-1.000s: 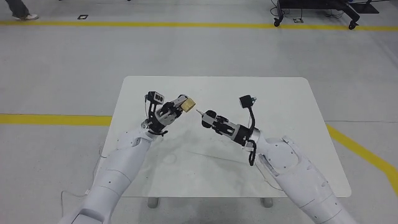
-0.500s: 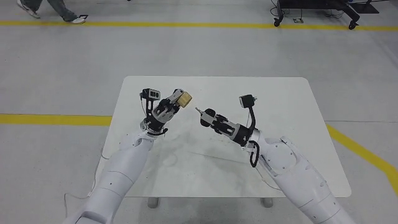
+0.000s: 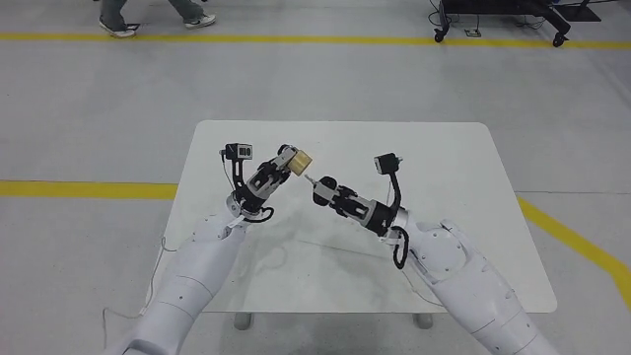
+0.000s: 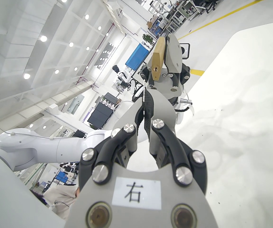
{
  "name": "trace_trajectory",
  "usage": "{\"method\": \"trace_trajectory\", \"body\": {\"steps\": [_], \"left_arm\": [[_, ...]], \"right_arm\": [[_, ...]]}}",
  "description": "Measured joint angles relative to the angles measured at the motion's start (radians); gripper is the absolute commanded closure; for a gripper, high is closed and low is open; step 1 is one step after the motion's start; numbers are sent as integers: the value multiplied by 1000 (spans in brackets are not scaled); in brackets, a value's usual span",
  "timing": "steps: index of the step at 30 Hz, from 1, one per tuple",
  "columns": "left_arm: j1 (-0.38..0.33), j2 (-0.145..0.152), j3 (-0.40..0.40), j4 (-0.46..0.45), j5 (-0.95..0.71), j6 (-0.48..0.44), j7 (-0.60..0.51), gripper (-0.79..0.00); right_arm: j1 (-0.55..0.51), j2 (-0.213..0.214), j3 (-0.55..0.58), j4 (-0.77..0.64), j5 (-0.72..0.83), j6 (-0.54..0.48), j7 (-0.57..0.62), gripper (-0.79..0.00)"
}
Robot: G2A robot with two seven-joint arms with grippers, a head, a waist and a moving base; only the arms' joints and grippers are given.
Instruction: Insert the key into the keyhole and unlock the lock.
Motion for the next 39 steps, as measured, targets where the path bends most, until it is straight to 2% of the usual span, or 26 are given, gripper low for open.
{"method": "trace_trajectory", "body": {"steps": [9, 17, 24, 36, 39], "left_arm": [[-1, 19, 46, -17, 26, -44, 44, 0], [-13, 35, 88, -16, 28, -77, 78, 0], [-19, 47, 100, -15, 19, -80, 80, 0], [-20, 42, 102, -1, -41, -80, 80, 0], [-25, 40, 104, 6, -48, -80, 80, 0]], "right_arm": [[16, -5, 5, 17, 48, 67, 22, 0], [13, -8, 12, 18, 64, 69, 37, 0], [10, -13, 16, 19, 47, 67, -7, 0], [4, -26, 2, 16, 8, 54, -77, 0], [5, -29, -7, 16, 5, 56, -63, 0]]}}
